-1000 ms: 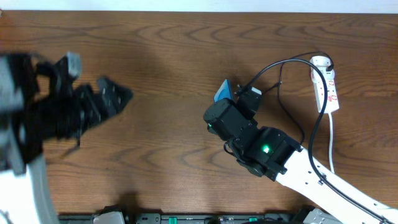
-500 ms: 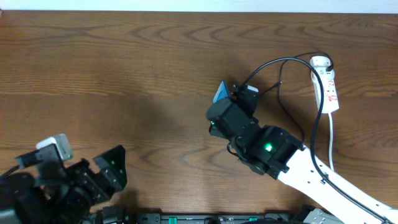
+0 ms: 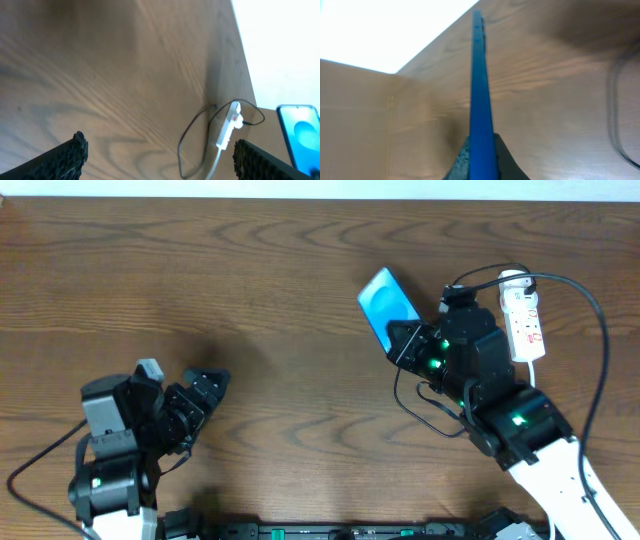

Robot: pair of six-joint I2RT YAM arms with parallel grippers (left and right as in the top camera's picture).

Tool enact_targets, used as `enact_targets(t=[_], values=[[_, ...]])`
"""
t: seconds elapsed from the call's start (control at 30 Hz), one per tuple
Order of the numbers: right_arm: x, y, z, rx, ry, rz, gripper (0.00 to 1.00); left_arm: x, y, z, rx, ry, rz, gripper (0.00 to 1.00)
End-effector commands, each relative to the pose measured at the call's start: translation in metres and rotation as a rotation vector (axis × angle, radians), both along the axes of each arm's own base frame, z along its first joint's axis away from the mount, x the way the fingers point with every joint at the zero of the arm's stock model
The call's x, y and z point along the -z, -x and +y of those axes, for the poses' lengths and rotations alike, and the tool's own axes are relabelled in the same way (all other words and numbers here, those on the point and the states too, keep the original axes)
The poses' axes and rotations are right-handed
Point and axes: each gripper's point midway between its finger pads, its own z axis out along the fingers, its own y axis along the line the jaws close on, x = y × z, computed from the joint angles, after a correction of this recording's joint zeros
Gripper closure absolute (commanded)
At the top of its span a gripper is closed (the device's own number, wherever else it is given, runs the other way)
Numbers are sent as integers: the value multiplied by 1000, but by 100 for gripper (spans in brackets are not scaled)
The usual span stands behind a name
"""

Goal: Plug charger to phone and switch on socket

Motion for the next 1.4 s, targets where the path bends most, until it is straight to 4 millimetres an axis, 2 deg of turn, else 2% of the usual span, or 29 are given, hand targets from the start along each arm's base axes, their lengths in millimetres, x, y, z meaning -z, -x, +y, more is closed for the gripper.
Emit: enact_targets(t=[0.0, 0.13, 0.23, 0.27, 0.3, 0.37, 0.53, 0.6, 0.73, 0.93, 1.17, 1.23, 1.37], values=[[33, 9, 27, -211, -145, 19, 99, 10, -4, -10, -2, 113, 74, 6], [44, 5, 32, -275, -313, -66, 99, 14, -14, -14, 27, 155, 93, 6], [68, 1, 19, -196, -412, -36, 99, -2, -36, -26, 119, 226, -12, 6], [70, 1, 18, -190, -422, -31, 99, -6, -40, -28, 139, 231, -37, 5], [76, 1, 17, -169, -452, 3, 99, -13, -48, -37, 191, 240, -86, 0], [78, 0, 18, -155, -475, 26, 99, -18, -52, -49, 260, 246, -126, 2], [74, -2, 19, -156, -491, 18, 99, -26, -47, -85, 456, 245, -211, 2], [71, -1, 21, -173, -499, 6, 99, -31, -36, -100, 558, 234, -257, 2], [70, 0, 22, -184, -503, 7, 99, -36, -20, -107, 618, 195, -291, 2], [69, 5, 26, -219, -513, 18, 99, -41, 11, -99, 573, 143, -267, 2], [71, 2, 24, -197, -505, 15, 99, -16, 48, -56, 351, -94, -160, 2], [74, 1, 24, -194, -503, 24, 99, -13, 51, -41, 262, -149, -151, 2], [83, 0, 25, -189, -497, 51, 99, -4, 42, -16, 71, -184, -97, 2]])
